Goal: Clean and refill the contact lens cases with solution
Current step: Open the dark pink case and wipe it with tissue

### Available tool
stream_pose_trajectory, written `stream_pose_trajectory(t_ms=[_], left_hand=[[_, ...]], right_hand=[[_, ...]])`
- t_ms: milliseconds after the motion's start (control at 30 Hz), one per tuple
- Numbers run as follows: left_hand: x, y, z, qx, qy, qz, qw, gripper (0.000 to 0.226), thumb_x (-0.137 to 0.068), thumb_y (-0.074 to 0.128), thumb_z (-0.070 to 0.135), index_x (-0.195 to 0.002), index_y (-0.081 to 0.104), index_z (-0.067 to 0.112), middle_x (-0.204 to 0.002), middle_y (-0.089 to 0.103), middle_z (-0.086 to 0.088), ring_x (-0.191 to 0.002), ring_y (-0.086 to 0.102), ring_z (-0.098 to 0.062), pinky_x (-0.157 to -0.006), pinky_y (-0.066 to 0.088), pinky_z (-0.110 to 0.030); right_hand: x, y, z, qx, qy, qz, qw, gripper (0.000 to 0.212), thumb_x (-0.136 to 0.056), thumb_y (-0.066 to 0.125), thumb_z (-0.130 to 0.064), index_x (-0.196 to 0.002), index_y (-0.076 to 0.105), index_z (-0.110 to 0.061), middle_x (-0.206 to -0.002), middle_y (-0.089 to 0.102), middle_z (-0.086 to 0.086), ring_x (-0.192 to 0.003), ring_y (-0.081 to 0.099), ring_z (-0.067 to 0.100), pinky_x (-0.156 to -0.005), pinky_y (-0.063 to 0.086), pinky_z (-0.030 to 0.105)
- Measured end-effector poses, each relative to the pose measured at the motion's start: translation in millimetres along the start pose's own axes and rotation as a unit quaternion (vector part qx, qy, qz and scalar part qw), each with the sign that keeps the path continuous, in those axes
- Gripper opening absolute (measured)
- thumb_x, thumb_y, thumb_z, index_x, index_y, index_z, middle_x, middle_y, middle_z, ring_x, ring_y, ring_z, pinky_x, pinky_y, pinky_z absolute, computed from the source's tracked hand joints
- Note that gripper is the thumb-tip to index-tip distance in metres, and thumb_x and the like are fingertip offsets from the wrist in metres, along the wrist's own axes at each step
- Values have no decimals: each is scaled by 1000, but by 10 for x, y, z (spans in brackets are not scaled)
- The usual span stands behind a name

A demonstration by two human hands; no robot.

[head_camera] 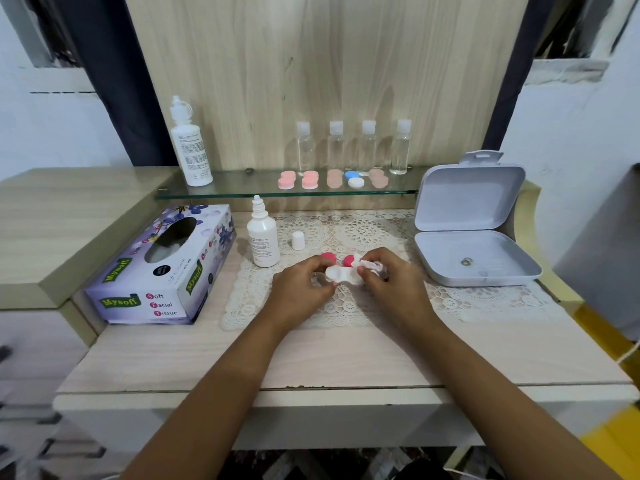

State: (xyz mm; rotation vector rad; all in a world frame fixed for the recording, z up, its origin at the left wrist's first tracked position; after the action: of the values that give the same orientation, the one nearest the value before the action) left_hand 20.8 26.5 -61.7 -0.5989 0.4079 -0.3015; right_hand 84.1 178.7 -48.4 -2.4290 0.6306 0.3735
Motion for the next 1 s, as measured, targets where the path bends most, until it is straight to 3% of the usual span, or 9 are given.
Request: stream_pose_trajectory(t_ms=[133,267,367,467,600,667,800,900,1000], left_hand=[[-20,21,24,-79,17,-7,997,28,-80,67,25,-108,64,24,-109,62,8,-106,55,-12,-98,39,-41],[-38,29,-13,-96,13,-16,995,35,-80,66,27,-115,61,24,-115,60,6,-113,52,-14,-101,35,-42],[-37,39,-37,-86,10,-28,996,45,-79,64,33,-123,57,24,-119,58,6,-116,50,-14,-103,34,-43],[-28,39,-40,-92,10,-30,995,47,-80,64,34,-125,56,25,-121,58,6,-117,49,-14,-104,33,-43],[-32,31,-13,-113,12,-33,993,46,-82,64,31,-127,54,24,-122,57,5,-118,48,-13,-104,32,-41],[-30,36,-14,-121,10,-37,992,47,-82,64,32,-128,54,24,-122,56,5,-118,48,-14,-104,32,-41],[-14,28,-23,-101,7,-41,994,51,-79,64,35,-129,53,27,-118,58,8,-115,50,-11,-103,34,-40],[-13,23,7,-98,2,-49,994,50,-80,66,30,-129,52,28,-112,56,10,-112,51,-10,-103,35,-40],[-6,10,23,-94,-5,-73,993,51,-82,66,30,-130,50,26,-113,56,10,-113,51,-11,-102,36,-39]], right_hand=[[9,19,-9,81,-50,24,995,10,-85,63,-15,-95,64,-15,-80,65,7,-76,56,23,-60,33,25],[-30,-66,15,125,-60,58,989,24,-84,57,0,-105,65,-6,-94,65,18,-86,58,33,-67,40,31],[-41,-6,69,162,-29,15,986,25,-86,52,-2,-106,66,0,-102,61,23,-97,56,36,-80,42,35],[-15,60,82,193,-24,-14,981,27,-83,44,-16,-90,65,0,-93,60,21,-94,54,35,-75,40,33],[-39,74,114,239,-21,-56,969,37,-83,43,1,-115,62,2,-114,59,22,-107,52,35,-88,41,33],[-52,83,118,273,-52,-60,959,38,-77,48,8,-111,64,1,-106,63,23,-98,57,38,-82,45,36],[-54,80,71,321,-85,-74,940,8,-79,59,-6,-82,65,-6,-77,62,14,-74,59,33,-68,43,35],[-78,19,24,320,-87,-78,940,12,-85,55,-12,-78,64,-8,-79,61,14,-77,59,32,-67,42,35],[-111,-21,6,302,-51,-90,948,18,-84,50,-4,-93,66,-4,-91,66,17,-87,59,34,-71,44,36]])
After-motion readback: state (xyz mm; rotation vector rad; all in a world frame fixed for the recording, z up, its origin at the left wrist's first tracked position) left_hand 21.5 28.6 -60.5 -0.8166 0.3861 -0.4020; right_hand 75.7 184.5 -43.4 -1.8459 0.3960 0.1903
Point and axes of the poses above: each hand's wrist, its own x-axis away from the middle knuckle, its own y-axis out of the palm, z = x × y, the point moved 7 cm from there along -x, towards the middle knuckle
